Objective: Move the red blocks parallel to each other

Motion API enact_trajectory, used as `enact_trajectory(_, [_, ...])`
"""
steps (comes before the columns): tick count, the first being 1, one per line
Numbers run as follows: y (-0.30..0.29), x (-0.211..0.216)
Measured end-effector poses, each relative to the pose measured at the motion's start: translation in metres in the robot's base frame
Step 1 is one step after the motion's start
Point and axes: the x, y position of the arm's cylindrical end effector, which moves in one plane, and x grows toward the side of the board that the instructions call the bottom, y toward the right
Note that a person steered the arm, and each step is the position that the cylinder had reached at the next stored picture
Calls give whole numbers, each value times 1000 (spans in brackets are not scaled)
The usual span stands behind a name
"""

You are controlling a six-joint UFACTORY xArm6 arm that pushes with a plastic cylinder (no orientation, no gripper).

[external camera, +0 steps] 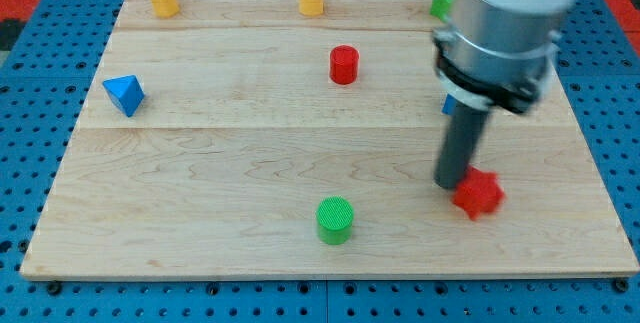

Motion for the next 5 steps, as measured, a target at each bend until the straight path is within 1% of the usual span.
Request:
enact_trajectory(1, [-18,-21])
enact_trajectory(2, [-99,-88])
enact_trajectory(3, [-60,-175])
enact_trajectory(4, [-106,-216])
enact_trajectory(5, [-211,-167])
